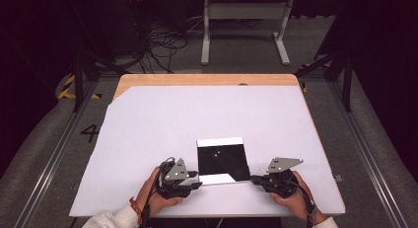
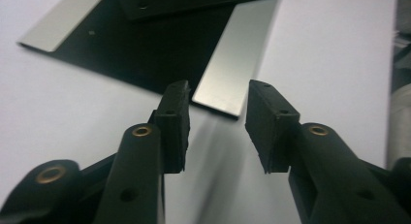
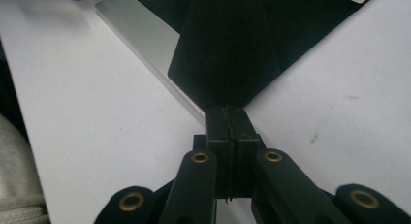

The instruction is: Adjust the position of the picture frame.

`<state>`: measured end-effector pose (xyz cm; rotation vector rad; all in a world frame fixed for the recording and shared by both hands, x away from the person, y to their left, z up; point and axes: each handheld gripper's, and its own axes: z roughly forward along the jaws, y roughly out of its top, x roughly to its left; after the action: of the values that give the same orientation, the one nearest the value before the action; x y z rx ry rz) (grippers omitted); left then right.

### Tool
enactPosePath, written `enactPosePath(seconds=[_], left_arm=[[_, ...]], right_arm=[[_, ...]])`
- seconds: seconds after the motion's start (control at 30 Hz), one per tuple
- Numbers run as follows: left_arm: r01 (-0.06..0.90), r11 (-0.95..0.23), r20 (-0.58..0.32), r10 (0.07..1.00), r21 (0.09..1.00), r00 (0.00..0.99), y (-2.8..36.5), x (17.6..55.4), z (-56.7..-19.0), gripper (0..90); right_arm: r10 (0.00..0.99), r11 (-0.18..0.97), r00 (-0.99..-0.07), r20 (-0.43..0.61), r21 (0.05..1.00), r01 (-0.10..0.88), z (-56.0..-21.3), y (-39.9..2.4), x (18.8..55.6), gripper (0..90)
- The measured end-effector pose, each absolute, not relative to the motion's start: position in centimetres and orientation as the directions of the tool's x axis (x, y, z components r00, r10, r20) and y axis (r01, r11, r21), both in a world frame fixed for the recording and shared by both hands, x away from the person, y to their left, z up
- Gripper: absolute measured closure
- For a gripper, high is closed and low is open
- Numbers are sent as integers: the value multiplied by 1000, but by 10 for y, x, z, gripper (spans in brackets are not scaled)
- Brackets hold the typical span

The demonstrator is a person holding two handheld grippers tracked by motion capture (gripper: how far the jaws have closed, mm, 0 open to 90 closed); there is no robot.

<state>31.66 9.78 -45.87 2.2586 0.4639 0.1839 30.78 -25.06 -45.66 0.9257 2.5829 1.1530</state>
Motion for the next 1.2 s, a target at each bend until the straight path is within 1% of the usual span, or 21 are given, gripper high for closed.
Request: enactPosePath(seconds=[0.03, 0.07, 0.13, 0.17, 0.27, 0.43, 0.7, 1.2], left_arm=[[263, -615, -5, 389, 743, 921, 96, 317, -460, 574], [267, -617, -5, 392, 741, 920, 96, 318, -460, 554], [269, -631, 10, 402, 728, 916, 93, 318, -463, 536], [266, -637, 19, 404, 724, 915, 92, 319, -465, 512], [261, -641, 40, 416, 722, 909, 91, 319, -466, 483], [244, -653, 73, 418, 716, 905, 89, 317, -465, 480], [248, -651, 85, 434, 717, 897, 93, 322, -465, 478], [273, -641, 77, 463, 717, 883, 101, 331, -465, 485]], right_arm=[[587, 509, -802, 112, 719, 473, -457, -252, 308, 834], [581, 513, -806, 113, 718, 470, -457, -251, 308, 827], [582, 541, -811, 67, 713, 447, -455, -248, 306, 845], [584, 552, -810, 48, 709, 439, -454, -246, 305, 845], [585, 543, -810, 47, 718, 434, -456, -246, 304, 848], [598, 533, -800, 43, 724, 438, -456, -244, 304, 861], [618, 513, -785, 42, 735, 443, -458, -238, 304, 860], [629, 512, -777, 15, 745, 428, -460, -228, 303, 861]])
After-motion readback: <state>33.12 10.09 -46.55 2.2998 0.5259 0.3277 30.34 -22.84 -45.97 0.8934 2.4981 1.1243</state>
